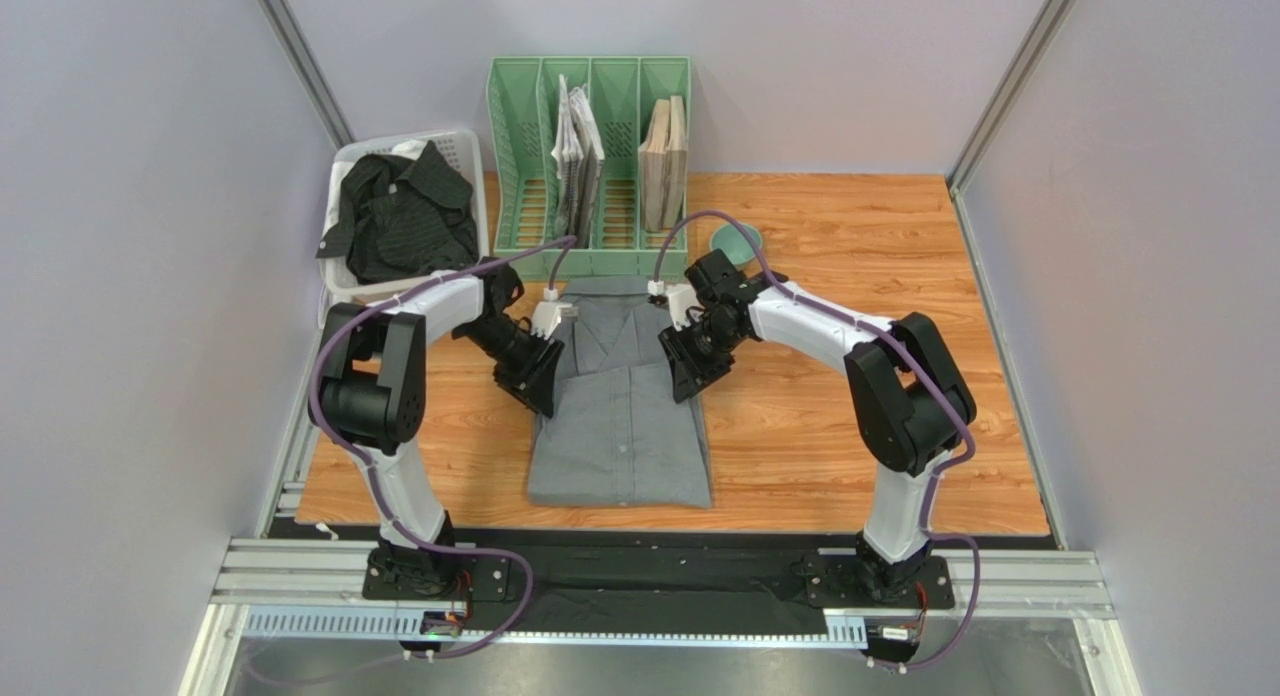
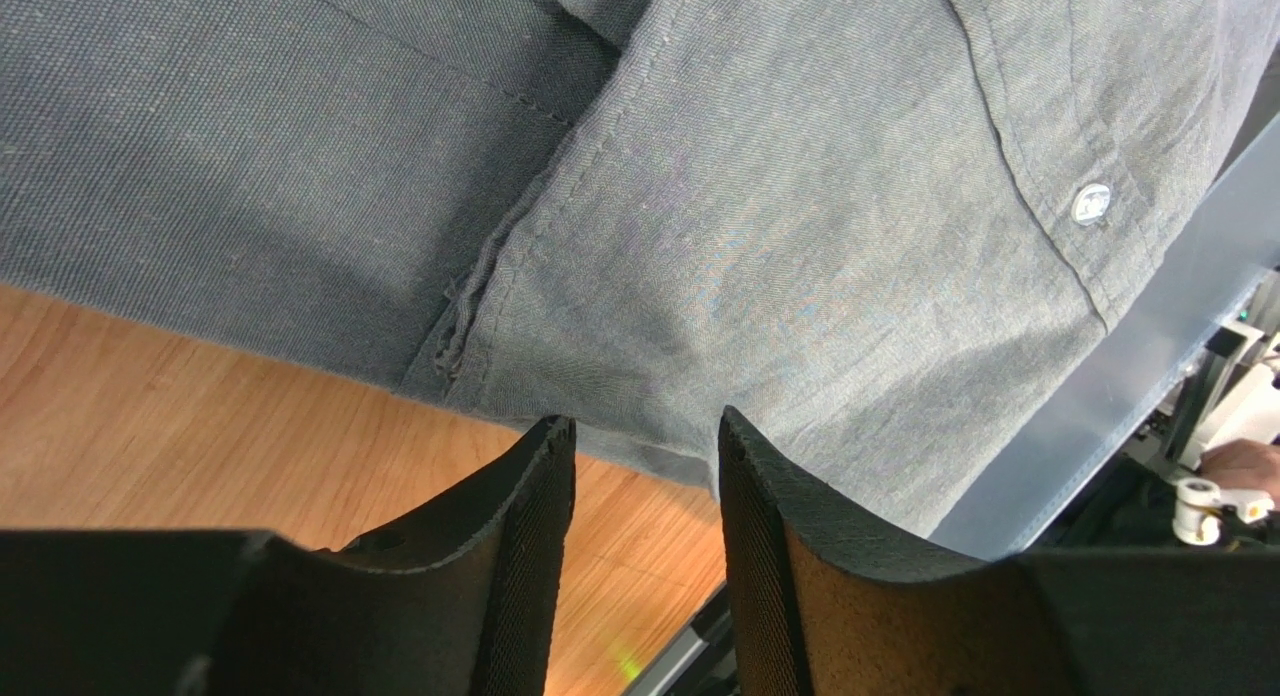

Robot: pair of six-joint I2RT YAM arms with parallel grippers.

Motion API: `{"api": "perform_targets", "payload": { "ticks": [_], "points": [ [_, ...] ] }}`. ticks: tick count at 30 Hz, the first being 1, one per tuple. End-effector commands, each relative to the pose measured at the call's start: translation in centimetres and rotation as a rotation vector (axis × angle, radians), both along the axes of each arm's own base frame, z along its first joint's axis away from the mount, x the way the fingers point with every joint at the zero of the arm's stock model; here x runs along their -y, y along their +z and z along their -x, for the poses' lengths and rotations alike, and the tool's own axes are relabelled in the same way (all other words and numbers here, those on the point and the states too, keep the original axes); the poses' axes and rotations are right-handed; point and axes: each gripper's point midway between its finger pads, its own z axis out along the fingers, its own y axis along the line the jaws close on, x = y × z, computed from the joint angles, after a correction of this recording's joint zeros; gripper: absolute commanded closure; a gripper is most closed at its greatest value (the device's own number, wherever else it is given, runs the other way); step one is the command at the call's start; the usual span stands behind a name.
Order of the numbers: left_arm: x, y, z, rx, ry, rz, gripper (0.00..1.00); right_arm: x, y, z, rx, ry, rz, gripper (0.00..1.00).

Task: Fold and stack the long sleeve shirts
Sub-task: Fold the shirt

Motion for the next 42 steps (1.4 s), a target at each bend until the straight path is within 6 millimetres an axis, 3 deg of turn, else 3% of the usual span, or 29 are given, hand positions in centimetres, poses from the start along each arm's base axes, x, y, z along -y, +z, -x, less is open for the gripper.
{"api": "perform_targets", "payload": {
  "ticks": [1, 4, 10, 12, 22, 31, 33, 34, 35, 36, 37, 39, 40, 42],
  "points": [
    [0.8, 0.6, -0.9, 0.011, 0.009, 0.038, 0.55, 0.1, -0.6, -0.3, -0.027, -0.019, -0.006, 0.69],
    [0.6, 0.5, -1.1, 0.011, 0.015, 0.028, 0.62, 0.2, -0.8, -0.3, -0.033, -0.025, 0.001, 0.74],
    [0.6, 0.6, -0.6, -0.015, 0.0, 0.03, 0.89, 0.3, -0.4, 0.2, -0.047, -0.017, -0.006, 0.98],
    [0.7, 1.1, -0.1, -0.025, 0.001, 0.044, 1.0, 0.5, 0.1, 0.4, -0.042, -0.017, -0.011, 1.0],
    [0.1, 3.8, 1.3, 0.025, -0.019, 0.03, 1.0, 1.5, 1.9, 2.8, -0.05, 0.008, -0.032, 1.0],
    [-1.6, 0.6, 0.8, -0.007, -0.027, -0.093, 1.0, 1.2, -0.8, 2.0, -0.088, 0.012, 0.008, 1.0],
    [-2.0, 0.3, 0.7, -0.001, -0.02, -0.101, 0.95, 1.6, -1.2, 2.2, -0.093, 0.015, 0.03, 0.94],
    [-2.0, 0.3, 0.4, 0.027, -0.031, -0.097, 0.84, 1.9, -1.2, 2.1, -0.084, 0.014, 0.04, 0.87],
    [-1.9, 1.1, 0.3, 0.064, -0.037, -0.077, 0.77, 2.3, -1.0, 2.3, -0.084, 0.011, 0.044, 0.74],
    [-1.7, 1.8, 0.2, 0.094, -0.041, -0.043, 0.7, 2.5, -0.5, 2.1, -0.067, 0.012, 0.039, 0.67],
    [-1.2, 2.6, 0.3, 0.122, -0.058, 0.0, 0.57, 2.4, 1.2, 1.9, -0.027, 0.018, 0.004, 0.61],
    [-0.5, 4.8, 0.4, 0.212, -0.079, 0.065, 0.52, 2.1, 3.2, 2.1, 0.016, 0.029, -0.049, 0.51],
    [-0.2, 5.8, 0.3, 0.251, -0.085, 0.085, 0.5, 1.7, 5.4, 2.1, 0.063, 0.036, -0.105, 0.47],
    [0.3, 6.6, -0.1, 0.289, -0.11, 0.092, 0.5, 0.6, 7.2, 1.9, 0.104, 0.054, -0.183, 0.47]
  ]
}}
